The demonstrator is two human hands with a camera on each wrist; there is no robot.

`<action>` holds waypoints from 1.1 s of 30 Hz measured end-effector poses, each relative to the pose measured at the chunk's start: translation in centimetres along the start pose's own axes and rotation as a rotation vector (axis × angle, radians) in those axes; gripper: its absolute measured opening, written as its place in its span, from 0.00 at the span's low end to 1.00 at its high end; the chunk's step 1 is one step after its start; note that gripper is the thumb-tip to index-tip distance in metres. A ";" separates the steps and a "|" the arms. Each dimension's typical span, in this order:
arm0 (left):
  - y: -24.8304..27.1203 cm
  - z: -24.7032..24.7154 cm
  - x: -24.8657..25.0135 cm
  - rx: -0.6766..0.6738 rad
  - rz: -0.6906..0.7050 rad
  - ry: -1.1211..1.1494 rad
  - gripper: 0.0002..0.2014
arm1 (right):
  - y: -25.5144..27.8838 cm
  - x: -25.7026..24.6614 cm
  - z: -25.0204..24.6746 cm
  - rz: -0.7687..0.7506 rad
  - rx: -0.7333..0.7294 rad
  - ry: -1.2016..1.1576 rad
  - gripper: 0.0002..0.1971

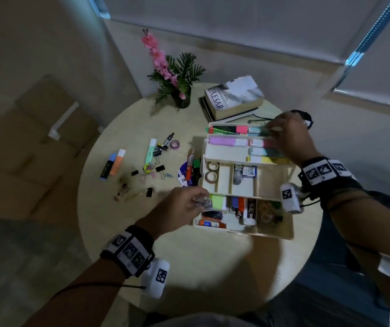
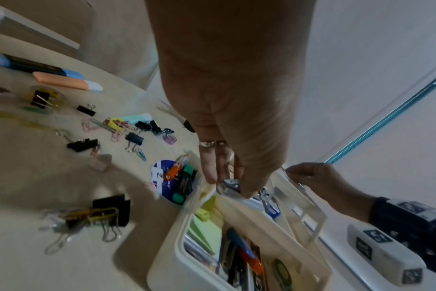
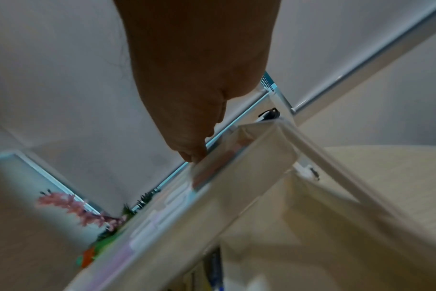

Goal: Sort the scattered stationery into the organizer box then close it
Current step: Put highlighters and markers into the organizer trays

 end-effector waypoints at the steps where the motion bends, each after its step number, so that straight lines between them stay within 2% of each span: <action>1: -0.1 0.4 0.5 0.013 -0.005 -0.003 0.17 | 0.5 -0.4 -0.3 -0.004 0.025 -0.037 0.06; 4: -0.8 1.8 2.0 0.041 -0.010 0.037 0.19 | 3.0 -2.2 -2.0 -0.035 0.038 -0.182 0.06; 7: -1.8 3.4 3.5 -0.005 0.030 0.064 0.17 | 6.6 -3.6 -3.2 -0.038 -0.116 -0.279 0.05; 11: -3.4 5.7 3.9 -0.090 0.023 0.028 0.14 | 10.9 -2.1 -3.4 -0.025 -0.308 -0.245 0.05; 17: -4.8 9.1 2.5 -0.198 -0.026 -0.074 0.13 | 15.0 0.1 -3.9 0.080 -0.310 -0.258 0.05; 22: -5.2 11.4 2.3 -0.247 -0.053 -0.250 0.13 | 17.3 -0.6 -1.7 0.060 -0.477 -0.236 0.08; 27: -6.0 11.9 2.6 -0.279 -0.094 -0.381 0.07 | 17.8 -1.9 -0.1 0.045 -0.544 -0.210 0.09; 33: -5.2 11.6 3.7 -0.296 -0.098 -0.382 0.21 | 17.5 -4.0 1.4 0.009 -0.611 -0.201 0.08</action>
Point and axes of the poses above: each hand's wrist, its own y-axis away from the middle knuckle, its own z-axis out of the palm, x = y × z, the point moved 1 cm from there along -y, towards the middle knuckle, and after that the axes turned 11 degrees about -y, right-handed, at the moved point
